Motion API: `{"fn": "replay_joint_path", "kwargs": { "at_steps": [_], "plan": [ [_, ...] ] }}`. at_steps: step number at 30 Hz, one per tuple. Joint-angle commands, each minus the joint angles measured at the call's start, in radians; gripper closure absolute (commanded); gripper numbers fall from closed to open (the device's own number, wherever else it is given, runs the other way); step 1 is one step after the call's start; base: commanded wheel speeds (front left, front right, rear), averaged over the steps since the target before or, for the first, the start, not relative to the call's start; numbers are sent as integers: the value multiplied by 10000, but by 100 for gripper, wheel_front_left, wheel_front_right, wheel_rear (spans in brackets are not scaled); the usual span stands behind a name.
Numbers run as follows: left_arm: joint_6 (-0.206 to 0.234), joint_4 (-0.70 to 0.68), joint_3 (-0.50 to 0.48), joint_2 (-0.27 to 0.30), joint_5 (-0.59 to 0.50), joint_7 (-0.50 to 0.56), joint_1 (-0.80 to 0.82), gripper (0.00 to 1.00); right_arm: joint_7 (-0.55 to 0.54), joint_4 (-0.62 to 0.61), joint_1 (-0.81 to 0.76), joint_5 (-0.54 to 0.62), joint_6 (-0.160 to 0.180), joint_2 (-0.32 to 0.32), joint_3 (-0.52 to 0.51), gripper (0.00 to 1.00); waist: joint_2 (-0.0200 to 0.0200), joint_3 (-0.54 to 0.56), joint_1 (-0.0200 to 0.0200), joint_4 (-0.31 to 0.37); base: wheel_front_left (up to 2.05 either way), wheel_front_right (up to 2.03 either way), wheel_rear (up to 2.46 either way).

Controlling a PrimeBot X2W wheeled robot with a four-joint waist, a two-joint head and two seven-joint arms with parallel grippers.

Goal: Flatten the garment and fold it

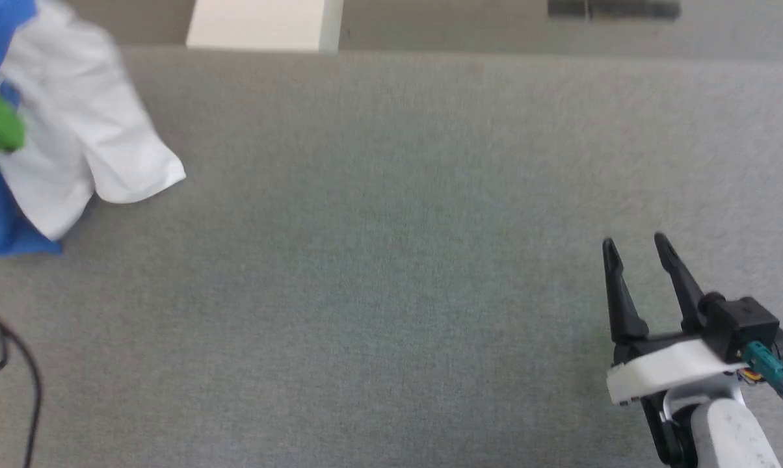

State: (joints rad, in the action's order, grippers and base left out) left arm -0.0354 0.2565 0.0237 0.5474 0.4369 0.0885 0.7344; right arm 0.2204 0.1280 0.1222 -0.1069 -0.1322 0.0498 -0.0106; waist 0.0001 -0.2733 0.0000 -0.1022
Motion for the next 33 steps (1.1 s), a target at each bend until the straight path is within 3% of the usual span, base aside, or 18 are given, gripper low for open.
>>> {"fn": "replay_joint_path", "kwargs": {
  "at_steps": [1,2,3,9,16,23,32,33],
  "plan": [
    [-36,-269,289,-339,-239,-213,460,100,66,12,-190,-72,15,4,-57,0,-1,1756,0,328,0,0,0],
    [-33,-421,455,-495,-324,-316,659,100,68,12,-267,-82,15,4,-79,0,-1,1837,0,421,0,0,0],
    [-69,-871,937,-1068,-420,-560,1314,100,59,-11,-451,-120,15,4,-132,0,-1,2021,0,758,0,0,0],
    [-137,-1292,1906,-2493,-271,-639,2463,100,-44,-134,-564,-176,15,4,-41,0,-1,2084,0,1477,0,0,0],
    [-391,-845,3062,-3768,144,-442,2202,100,-156,-245,-593,-200,15,4,145,0,-1,1977,0,2258,0,0,0],
    [-625,250,4873,-4213,116,256,-95,100,-269,-376,-652,-160,15,4,209,0,-1,1824,0,2903,0,0,0],
    [-919,2320,7454,-4479,1380,3373,-2672,100,-376,-429,-686,-150,15,4,370,0,-1,1782,0,3242,0,0,0],
    [-925,2411,7603,-4461,1453,3606,-2771,91,-382,-430,-694,-148,15,4,388,0,-1,1785,0,3238,0,0,0]
  ]
}}
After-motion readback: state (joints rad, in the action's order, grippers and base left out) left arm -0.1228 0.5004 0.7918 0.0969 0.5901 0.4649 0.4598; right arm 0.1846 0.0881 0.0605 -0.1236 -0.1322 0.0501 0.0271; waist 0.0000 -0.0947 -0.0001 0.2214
